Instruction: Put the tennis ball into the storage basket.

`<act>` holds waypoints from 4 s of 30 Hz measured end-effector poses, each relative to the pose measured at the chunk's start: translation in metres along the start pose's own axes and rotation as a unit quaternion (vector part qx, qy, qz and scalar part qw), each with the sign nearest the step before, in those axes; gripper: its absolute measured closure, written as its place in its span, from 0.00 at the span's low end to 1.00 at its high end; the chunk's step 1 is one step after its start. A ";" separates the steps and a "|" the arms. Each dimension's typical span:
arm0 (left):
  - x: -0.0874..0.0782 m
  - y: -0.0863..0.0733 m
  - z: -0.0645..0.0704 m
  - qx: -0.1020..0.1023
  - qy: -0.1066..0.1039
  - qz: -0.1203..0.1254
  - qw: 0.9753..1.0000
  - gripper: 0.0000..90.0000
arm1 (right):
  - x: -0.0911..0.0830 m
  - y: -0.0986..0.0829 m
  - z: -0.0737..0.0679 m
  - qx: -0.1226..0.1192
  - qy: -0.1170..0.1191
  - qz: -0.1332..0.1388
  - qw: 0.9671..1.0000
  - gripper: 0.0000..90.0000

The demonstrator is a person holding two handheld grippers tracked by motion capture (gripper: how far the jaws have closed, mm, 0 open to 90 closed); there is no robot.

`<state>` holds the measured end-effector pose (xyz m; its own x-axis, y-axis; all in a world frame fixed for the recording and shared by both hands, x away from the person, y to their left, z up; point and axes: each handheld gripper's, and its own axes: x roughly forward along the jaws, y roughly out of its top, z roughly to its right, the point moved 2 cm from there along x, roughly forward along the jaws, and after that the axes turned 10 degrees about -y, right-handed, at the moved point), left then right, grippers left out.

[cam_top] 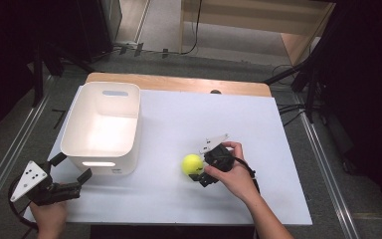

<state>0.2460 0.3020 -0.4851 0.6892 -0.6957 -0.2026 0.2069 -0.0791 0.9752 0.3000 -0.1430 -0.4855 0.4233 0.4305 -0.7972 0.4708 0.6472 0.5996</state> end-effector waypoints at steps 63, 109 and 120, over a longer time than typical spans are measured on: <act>0.000 0.000 0.000 0.000 -0.001 0.001 1.000 0.00 | 0.033 0.008 -0.009 -0.011 -0.021 -0.039 0.999 0.16; 0.000 0.000 0.000 -0.001 -0.001 0.001 1.000 0.00 | 0.018 0.021 -0.001 -0.024 -0.005 -0.036 0.999 0.26; 0.000 0.000 0.000 -0.001 -0.001 0.001 1.000 0.00 | 0.009 0.030 0.002 -0.033 -0.001 -0.033 0.999 0.26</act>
<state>0.2460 0.3022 -0.4851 0.6879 -0.6977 -0.2000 0.2067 -0.0758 0.9755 0.3194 -0.1203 -0.4747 0.3946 0.3846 -0.8345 0.4450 0.7146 0.5398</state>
